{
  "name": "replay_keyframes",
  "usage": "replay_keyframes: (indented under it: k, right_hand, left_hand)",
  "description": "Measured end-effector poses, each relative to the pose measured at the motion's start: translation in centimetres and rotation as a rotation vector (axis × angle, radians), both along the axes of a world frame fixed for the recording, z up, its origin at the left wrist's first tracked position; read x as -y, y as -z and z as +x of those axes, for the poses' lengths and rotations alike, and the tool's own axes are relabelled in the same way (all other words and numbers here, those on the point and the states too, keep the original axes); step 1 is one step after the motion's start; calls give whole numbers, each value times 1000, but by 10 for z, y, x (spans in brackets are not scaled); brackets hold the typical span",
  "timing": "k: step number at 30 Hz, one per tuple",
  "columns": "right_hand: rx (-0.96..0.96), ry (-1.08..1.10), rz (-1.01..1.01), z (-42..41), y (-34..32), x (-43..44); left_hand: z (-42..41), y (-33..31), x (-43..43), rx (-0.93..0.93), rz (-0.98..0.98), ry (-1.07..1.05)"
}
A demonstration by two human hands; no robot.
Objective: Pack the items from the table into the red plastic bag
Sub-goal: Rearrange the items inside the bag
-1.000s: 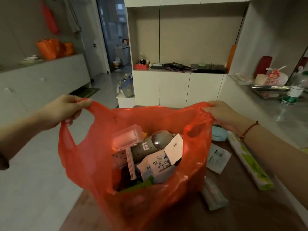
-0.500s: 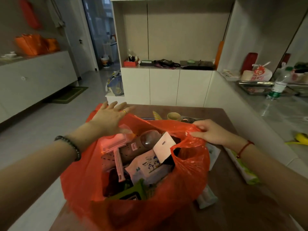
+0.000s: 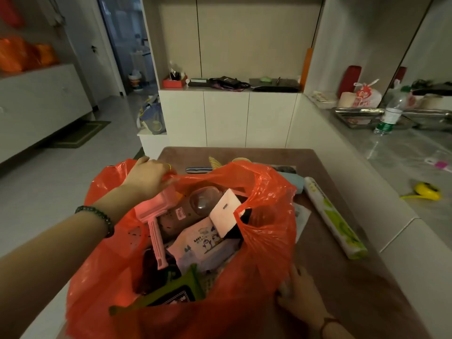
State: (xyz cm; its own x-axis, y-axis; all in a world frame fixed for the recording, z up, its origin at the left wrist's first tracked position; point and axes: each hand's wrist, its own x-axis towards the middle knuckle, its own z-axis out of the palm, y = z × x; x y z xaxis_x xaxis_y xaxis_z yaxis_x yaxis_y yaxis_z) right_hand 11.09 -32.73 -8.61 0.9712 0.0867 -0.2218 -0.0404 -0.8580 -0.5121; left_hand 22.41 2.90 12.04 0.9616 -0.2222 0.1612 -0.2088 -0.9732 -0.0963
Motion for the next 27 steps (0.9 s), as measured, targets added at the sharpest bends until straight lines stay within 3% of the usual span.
replay_keyframes:
  k: [5, 7, 10, 12, 16, 18, 20, 22, 27]
  right_hand:
    - [195, 417, 472, 12, -59, 7]
    - [377, 415, 543, 17, -113, 11]
    - [585, 199, 670, 9, -203, -3]
    - [620, -11, 717, -10, -246, -30]
    - [492, -283, 764, -38, -255, -89]
    - [350, -363, 801, -41, -232, -117]
    - [262, -366, 752, -39, -198, -144]
    - [265, -361, 593, -32, -161, -163]
    - [302, -445, -4, -15, -102, -181]
  left_hand:
    - [-23, -8, -4, 36, -80, 49]
    - [-34, -10, -9, 60, -112, 87]
    - [-51, -11, -11, 71, -195, 159]
    - [-63, -12, -8, 86, -291, 211]
    - [-90, -15, 0, 43, -364, 287]
    - [-104, -13, -2, -63, -165, 283]
    - [-115, -6, -9, -195, 183, 209]
    - [-124, 0, -18, -290, 391, 111]
    - [-136, 4, -34, -349, 384, -1]
